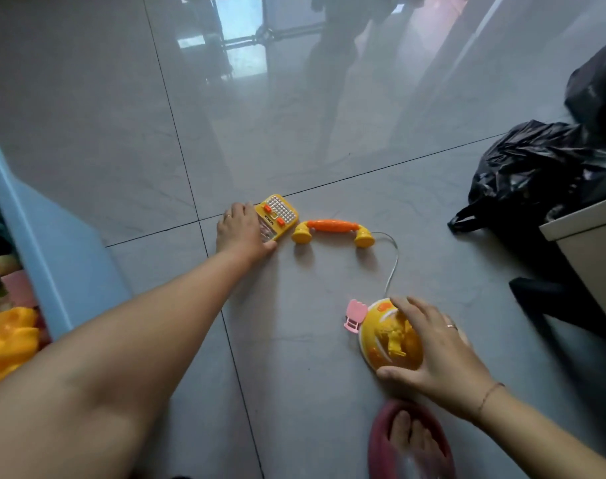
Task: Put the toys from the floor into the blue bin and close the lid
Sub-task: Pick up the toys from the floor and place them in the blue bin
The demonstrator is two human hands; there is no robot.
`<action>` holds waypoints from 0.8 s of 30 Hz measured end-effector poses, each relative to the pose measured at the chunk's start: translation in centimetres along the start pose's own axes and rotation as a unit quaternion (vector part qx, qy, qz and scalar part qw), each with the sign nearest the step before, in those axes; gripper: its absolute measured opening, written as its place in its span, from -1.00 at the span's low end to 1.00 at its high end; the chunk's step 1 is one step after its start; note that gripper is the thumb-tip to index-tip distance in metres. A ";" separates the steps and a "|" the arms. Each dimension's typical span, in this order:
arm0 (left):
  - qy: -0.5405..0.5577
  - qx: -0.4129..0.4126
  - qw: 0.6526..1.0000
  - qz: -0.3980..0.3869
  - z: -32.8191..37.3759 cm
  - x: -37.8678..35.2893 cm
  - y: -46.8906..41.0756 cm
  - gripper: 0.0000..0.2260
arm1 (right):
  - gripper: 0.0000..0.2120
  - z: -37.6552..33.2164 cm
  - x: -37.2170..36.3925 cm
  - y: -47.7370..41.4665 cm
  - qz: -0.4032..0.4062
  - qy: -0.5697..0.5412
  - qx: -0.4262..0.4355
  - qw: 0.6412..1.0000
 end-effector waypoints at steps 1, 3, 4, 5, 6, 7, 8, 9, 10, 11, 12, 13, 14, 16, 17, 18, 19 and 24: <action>0.023 0.005 1.000 0.001 -0.2 0.2 0.5 -0.31 | -0.01 0.5 -0.5 0.4 0.020 -0.027 -0.006 0.999; 0.069 0.010 0.998 0.003 -0.6 0.7 1.6 -0.33 | -0.17 1.3 -1.1 0.5 0.060 -0.077 -0.030 0.995; 0.087 0.011 0.996 0.004 -0.8 1.1 2.3 -0.33 | -0.27 1.6 -1.1 0.3 0.076 -0.075 -0.047 0.993; 0.103 0.012 0.995 0.008 -1.0 1.6 3.1 -0.32 | -0.37 1.8 -1.1 0.0 0.087 -0.060 -0.059 0.993; 0.119 0.011 0.993 0.014 -1.2 2.3 4.0 -0.32 | -0.44 1.7 -0.9 -0.4 0.093 -0.044 -0.066 0.993; 0.135 0.010 0.991 0.022 -1.3 3.2 4.9 -0.33 | -0.48 1.5 -0.6 -0.6 0.095 -0.036 -0.067 0.993; 0.149 0.006 0.988 0.031 -1.4 4.2 5.9 -0.34 | -0.50 1.2 0.0 -0.8 0.099 -0.036 -0.066 0.992; 0.161 -0.002 0.986 0.041 -1.5 5.5 7.0 -0.35 | -0.51 0.7 0.8 -0.9 0.108 -0.042 -0.063 0.991; 0.174 -0.013 0.983 0.053 -1.7 6.9 8.3 -0.36 | -0.51 0.1 2.0 -0.8 0.124 -0.048 -0.057 0.989; 0.186 -0.025 0.980 0.067 -1.9 8.4 9.6 -0.37 | -0.51 -0.8 3.4 -0.6 0.146 -0.054 -0.048 0.987; 0.199 -0.038 0.976 0.082 -2.2 10.0 11.0 -0.38 | -0.51 -2.0 5.1 -0.2 0.168 -0.058 -0.033 0.984; 0.211 -0.049 0.971 0.098 -2.7 11.7 12.6 -0.38 | -0.51 -3.4 7.1 0.3 0.190 -0.062 -0.015 0.980; 0.221 -0.058 0.967 0.116 -3.4 13.4 14.1 -0.38 | -0.51 -4.9 9.1 0.9 0.210 -0.063 0.004 0.976; 0.229 -0.064 0.959 0.152 -5.4 16.5 17.3 -0.36 | -0.54 -8.3 13.4 2.5 0.235 -0.055 0.041 0.970; 0.230 -0.060 0.957 0.168 -6.5 17.8 18.8 -0.35 | -0.54 -10.1 15.4 3.4 0.243 -0.051 0.057 0.967; 0.228 -0.052 0.955 0.182 -7.8 19.0 20.3 -0.35 | -0.54 -12.0 17.2 4.2 0.248 -0.047 0.072 0.965; 0.226 -0.039 0.954 0.194 -9.2 20.0 21.7 -0.35 | -0.54 -13.9 19.0 5.1 0.251 -0.040 0.088 0.963; 0.221 0.035 0.946 0.234 -16.0 22.8 28.0 -0.29 | -0.51 -23.9 25.7 10.5 0.267 -0.008 0.180 0.947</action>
Point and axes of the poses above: each hand's wrist, its own y-axis away from the middle knuckle, its own x-axis out of the back of the hand, z = x × y, the point moved 5 cm from there along -y, towards the middle knuckle, and after that the axes turned 5 degrees about -z, right-handed, at the moved point
